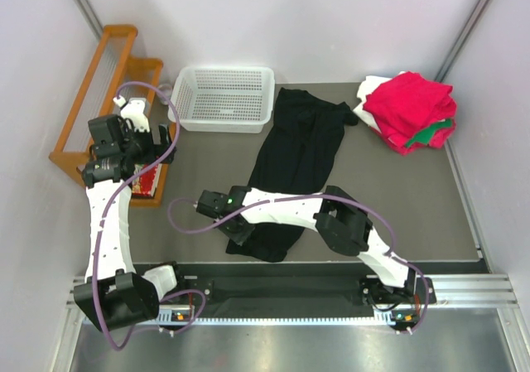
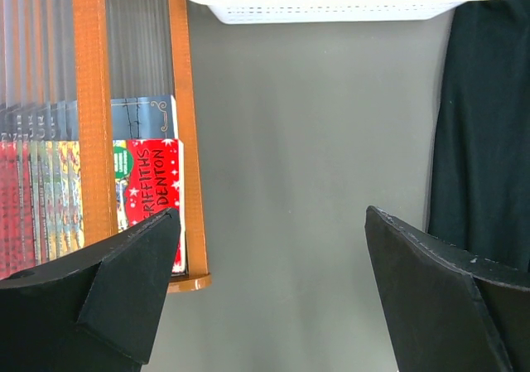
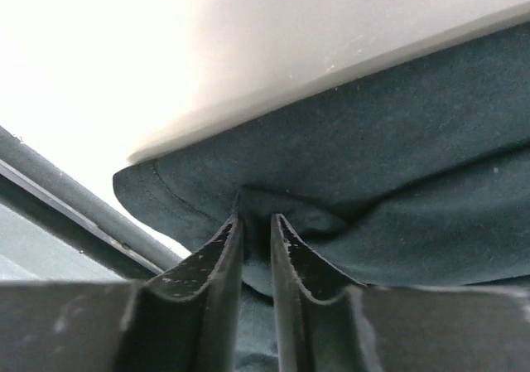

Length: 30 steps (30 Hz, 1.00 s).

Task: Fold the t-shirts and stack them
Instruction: Fold the tshirt

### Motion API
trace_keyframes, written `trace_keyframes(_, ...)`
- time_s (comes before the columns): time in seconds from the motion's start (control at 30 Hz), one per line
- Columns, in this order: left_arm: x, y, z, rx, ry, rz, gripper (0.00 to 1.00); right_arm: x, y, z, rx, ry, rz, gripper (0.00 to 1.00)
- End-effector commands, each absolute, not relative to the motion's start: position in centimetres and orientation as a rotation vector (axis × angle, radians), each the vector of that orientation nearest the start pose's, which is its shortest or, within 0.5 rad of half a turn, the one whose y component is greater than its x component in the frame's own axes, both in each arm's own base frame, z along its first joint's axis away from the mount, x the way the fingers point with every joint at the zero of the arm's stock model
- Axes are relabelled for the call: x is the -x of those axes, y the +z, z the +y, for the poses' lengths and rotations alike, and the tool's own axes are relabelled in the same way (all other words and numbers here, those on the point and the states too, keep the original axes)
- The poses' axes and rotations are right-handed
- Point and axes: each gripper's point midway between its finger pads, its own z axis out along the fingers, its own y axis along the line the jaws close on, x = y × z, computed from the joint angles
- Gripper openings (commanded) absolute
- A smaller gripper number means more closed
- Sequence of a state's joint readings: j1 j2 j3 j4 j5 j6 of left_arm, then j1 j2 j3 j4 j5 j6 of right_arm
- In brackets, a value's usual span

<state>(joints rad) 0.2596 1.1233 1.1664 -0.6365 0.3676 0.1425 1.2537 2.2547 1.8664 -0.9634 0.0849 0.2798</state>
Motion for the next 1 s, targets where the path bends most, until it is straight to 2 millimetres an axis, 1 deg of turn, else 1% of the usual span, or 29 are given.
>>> trace_keyframes(0.0,-32.9,26.4,2.7,-0.110,-0.155,2.078,0.98,-15.3,4.7,43.7,1.320,0.188,2.546,0.14)
trace_keyframes(0.1,-32.9,26.0,2.6,-0.112,-0.164,2.082,0.98,-15.5,5.6,43.7,1.314,0.186,2.532,0.12)
trace_keyframes(0.13,-32.9,26.0,2.6,-0.111,-0.163,2.084,0.98,-15.6,6.3,43.4,1.306,0.183,2.526,0.11)
trace_keyframes(0.2,-32.9,25.8,2.6,-0.112,-0.164,2.089,0.98,-15.7,7.2,43.1,1.298,0.171,2.511,0.11)
trace_keyframes(0.23,-32.9,25.8,2.6,-0.113,-0.163,2.089,0.98,-15.8,8.3,42.7,1.289,0.175,2.502,0.11)
trace_keyframes(0.3,-32.9,25.8,2.7,-0.115,-0.158,2.088,0.98,-15.9,9.6,42.1,1.278,0.165,2.488,0.10)
trace_keyframes(0.33,-32.9,25.7,2.7,-0.116,-0.157,2.089,0.98,-15.7,10.9,41.4,1.266,0.174,2.479,0.10)
trace_keyframes(0.4,-33.0,25.7,2.7,-0.115,-0.160,2.091,0.98,-15.5,12.4,40.5,1.246,0.178,2.472,0.10)
trace_keyframes(0.43,-33.1,25.6,2.6,-0.119,-0.164,2.090,0.98,-15.3,13.7,39.7,1.228,0.193,2.461,0.11)
trace_keyframes(0.5,-33.1,25.4,2.6,-0.114,-0.171,2.094,0.98,-15.1,15.1,38.1,1.199,0.173,2.466,0.10)
trace_keyframes(0.53,-33.2,25.3,2.6,-0.115,-0.173,2.096,0.98,-14.7,16.2,37.1,1.178,0.182,2.463,0.10)
trace_keyframes(0.6,-33.2,25.3,2.6,-0.115,-0.170,2.093,0.98,-14.4,17.1,35.2,1.141,0.155,2.478,0.10)
trace_keyframes(0.63,-33.3,25.3,2.6,-0.115,-0.170,2.094,0.98,-14.0,17.5,33.9,1.127,0.155,2.483,0.11)
trace_keyframes(0.7,-33.5,25.4,2.7,-0.115,-0.174,2.092,0.98,-13.2,17.5,32.3,1.090,0.148,2.523,0.11)
trace_keyframes(0.73,-33.6,25.5,2.6,-0.116,-0.177,2.090,0.98,-12.5,17.1,31.0,1.086,0.148,2.544,0.11)
trace_keyframes(0.77,-33.7,25.6,2.5,-0.117,-0.187,2.087,0.98,-11.8,16.8,30.7,1.083,0.181,2.572,0.12)
trace_keyframes(0.8,-33.7,25.7,2.4,-0.115,-0.194,2.087,0.98,-11.5,16.4,30.7,1.076,0.207,2.574,0.12)
trace_keyframes(0.83,-33.9,26.0,2.3,-0.116,-0.200,2.077,0.98,-11.0,15.3,29.7,1.086,0.187,2.597,0.12)
trace_keyframes(0.9,-34.0,26.1,2.1,-0.111,-0.222,2.074,0.98,-10.8,13.8,29.5,1.082,0.165,2.626,0.11)
trace_keyframes(0.97,-34.0,26.2,2.0,-0.108,-0.232,2.072,0.98,-10.8,13.4,29.9,1.085,0.177,2.630,0.10)
